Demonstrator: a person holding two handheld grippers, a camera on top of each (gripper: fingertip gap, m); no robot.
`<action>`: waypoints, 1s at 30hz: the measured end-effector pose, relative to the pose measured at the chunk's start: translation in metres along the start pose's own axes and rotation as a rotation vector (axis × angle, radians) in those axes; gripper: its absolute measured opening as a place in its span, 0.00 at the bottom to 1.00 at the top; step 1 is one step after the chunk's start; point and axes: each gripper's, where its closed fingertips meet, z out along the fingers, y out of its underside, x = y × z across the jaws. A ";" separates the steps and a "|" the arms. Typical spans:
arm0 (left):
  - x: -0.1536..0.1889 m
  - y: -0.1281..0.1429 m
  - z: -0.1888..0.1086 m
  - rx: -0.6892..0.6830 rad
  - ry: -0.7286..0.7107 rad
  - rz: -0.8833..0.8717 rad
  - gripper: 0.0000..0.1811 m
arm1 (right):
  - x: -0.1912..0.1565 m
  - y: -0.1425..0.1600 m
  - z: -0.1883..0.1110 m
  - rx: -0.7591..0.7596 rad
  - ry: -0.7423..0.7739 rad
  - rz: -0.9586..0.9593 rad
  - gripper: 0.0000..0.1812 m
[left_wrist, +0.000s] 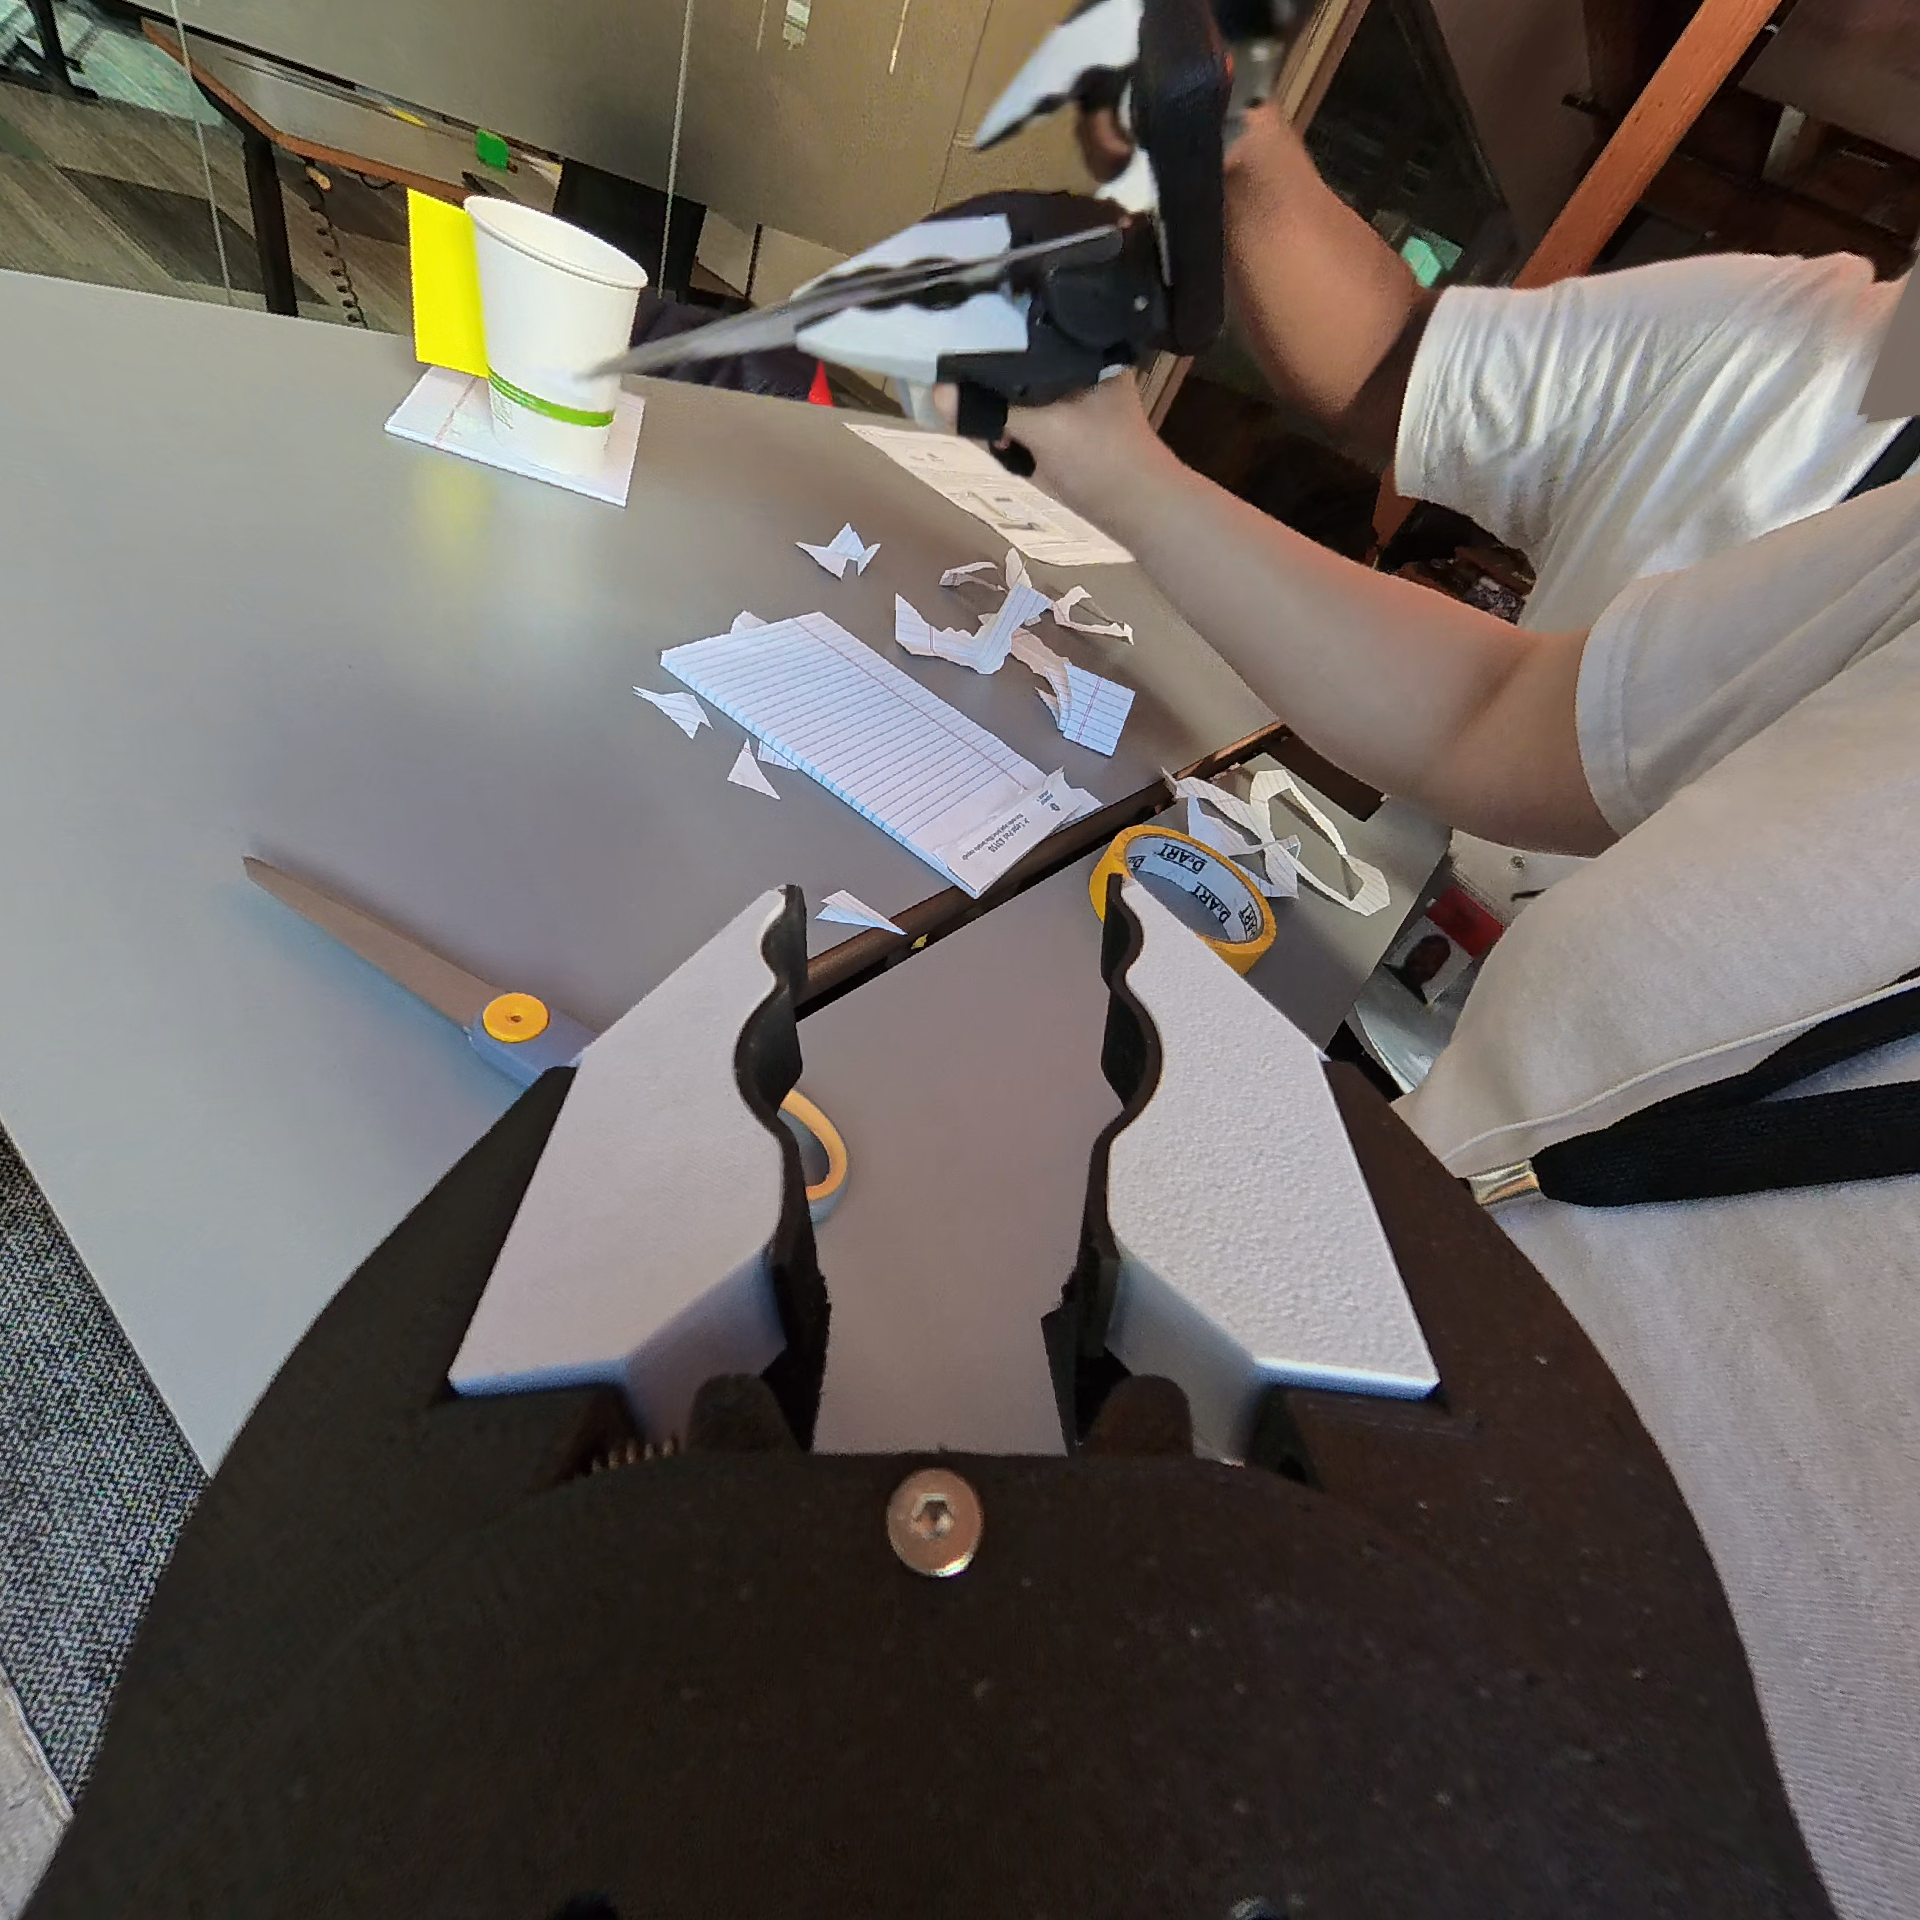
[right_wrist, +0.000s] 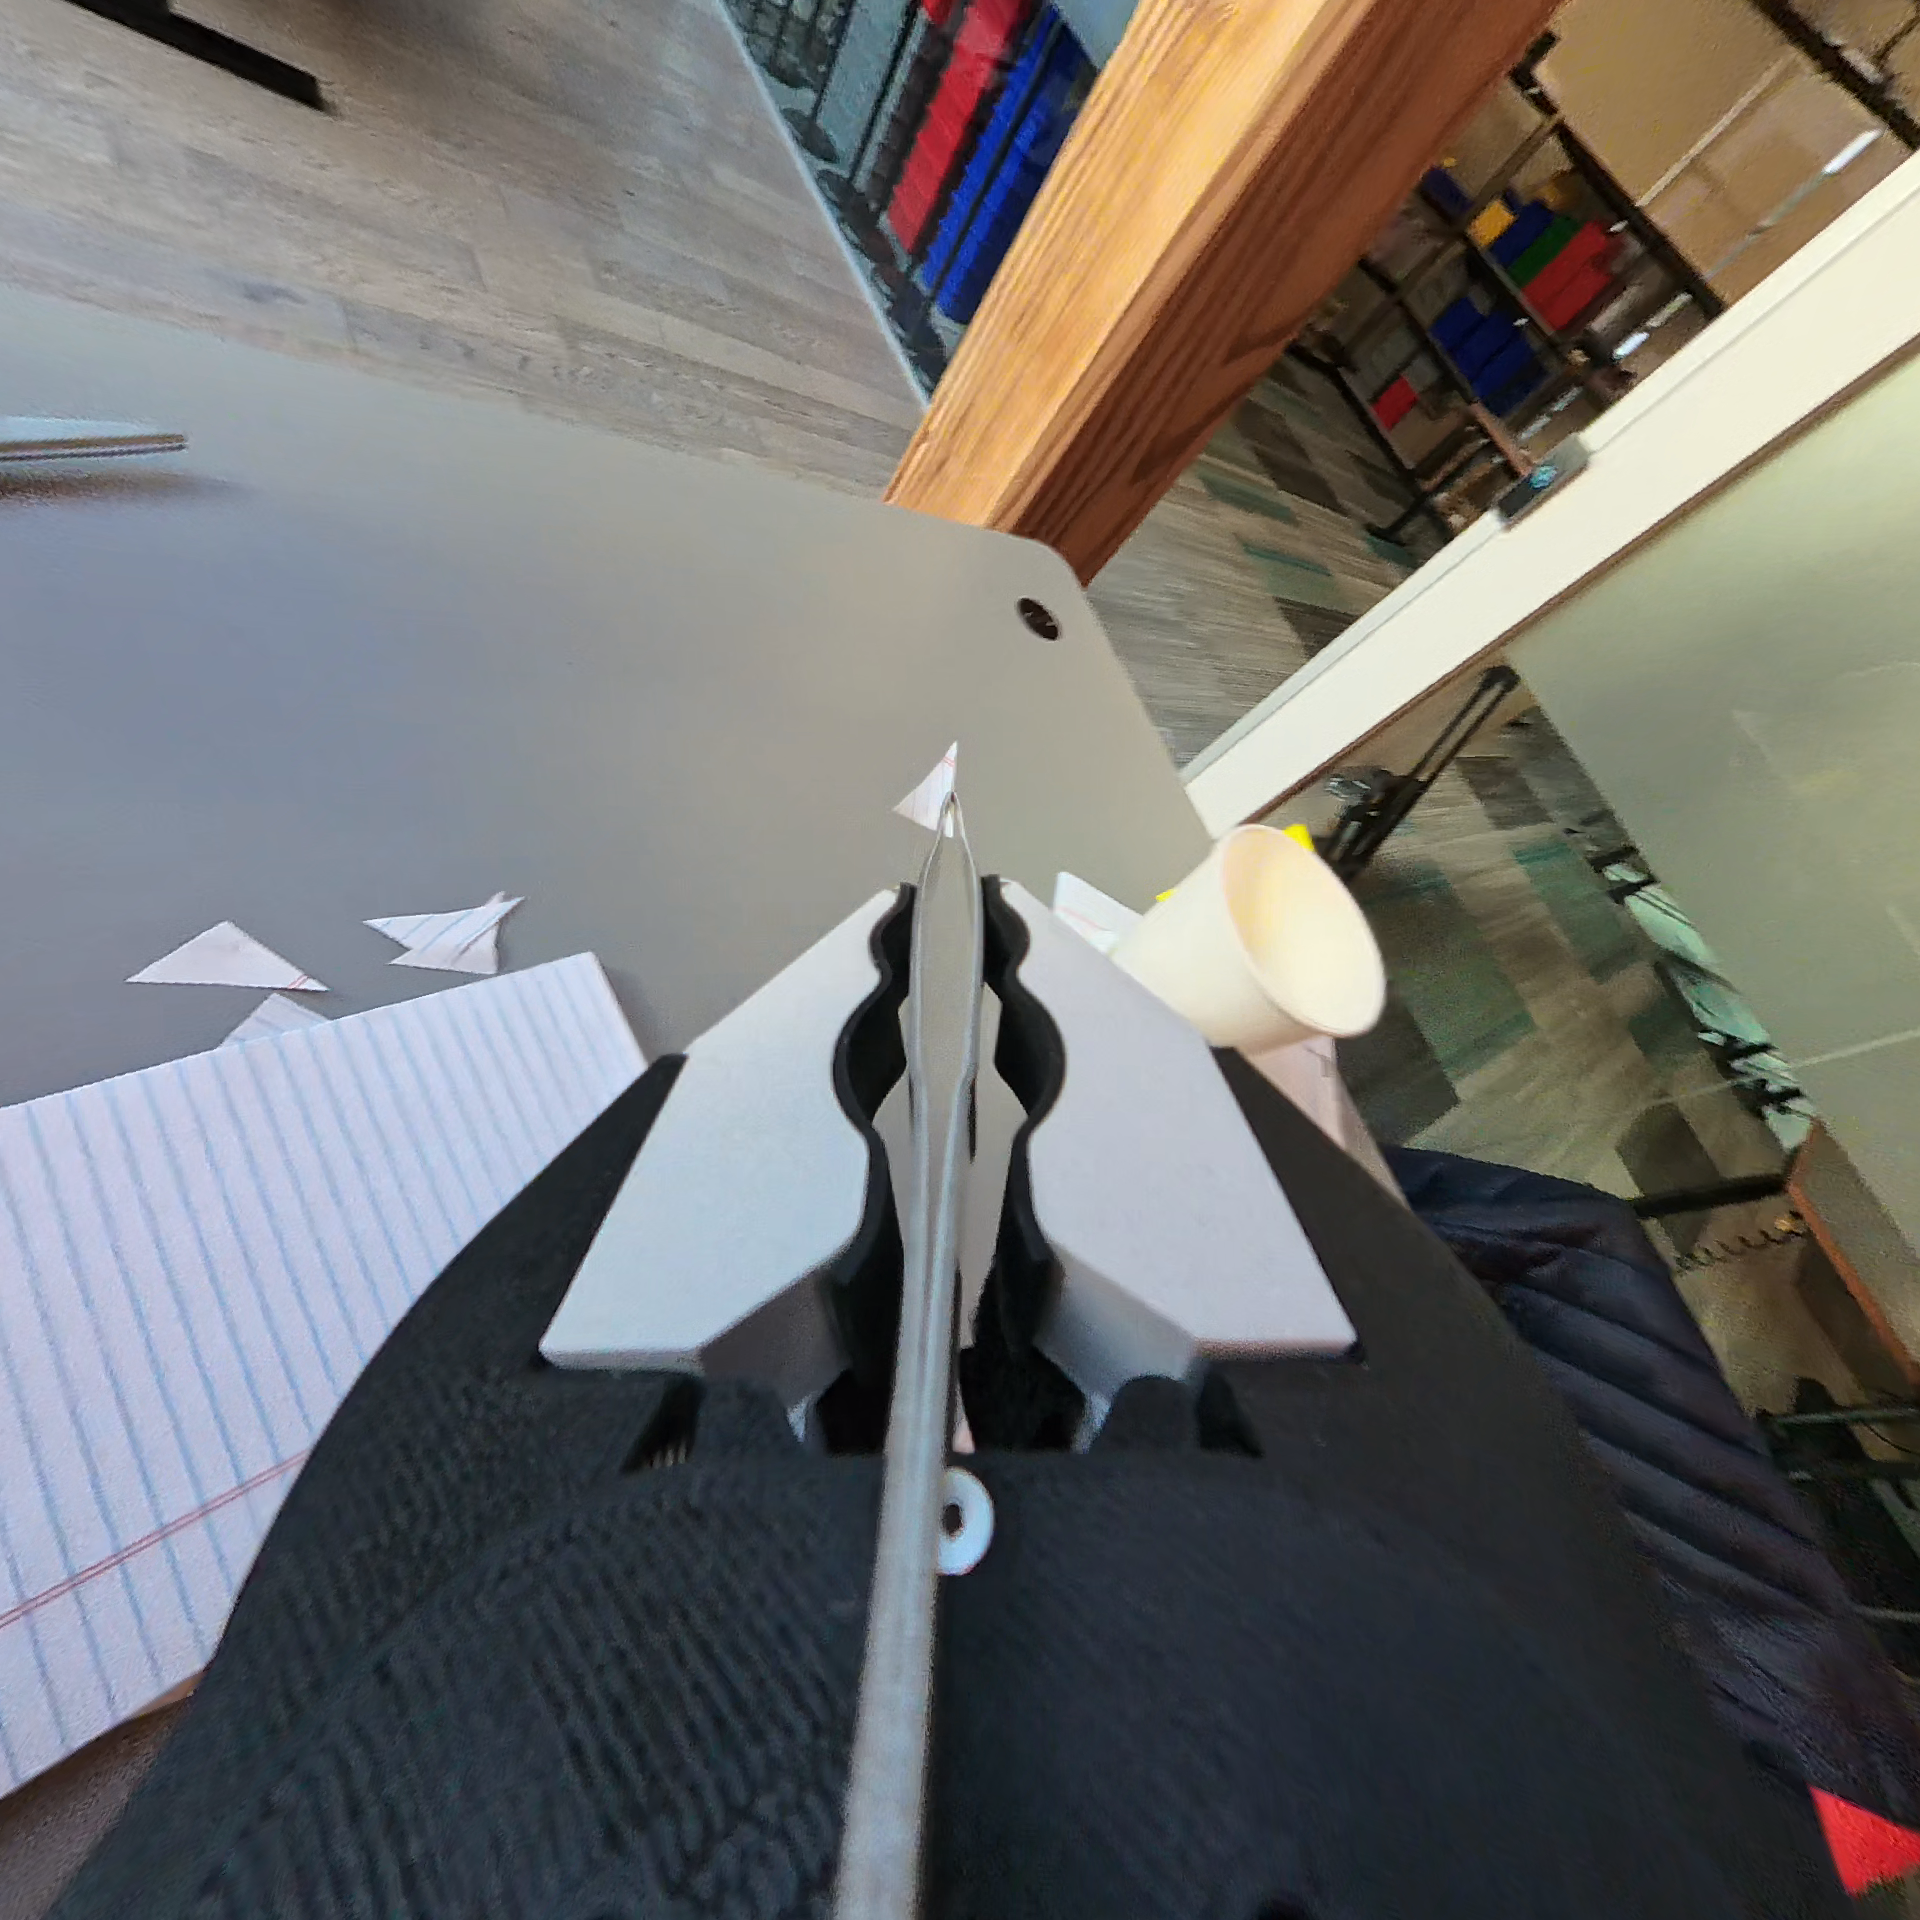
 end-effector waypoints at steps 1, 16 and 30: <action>0.000 0.000 0.001 -0.002 0.003 0.001 0.31 | 0.014 -0.003 -0.007 0.002 0.046 0.001 0.06; 0.005 -0.004 0.010 -0.018 0.032 0.024 0.30 | 0.120 0.010 -0.015 -0.111 0.251 0.041 0.06; -0.006 -0.007 0.027 -0.013 0.056 -0.009 0.31 | -0.031 0.048 0.028 -0.126 -0.182 0.117 0.10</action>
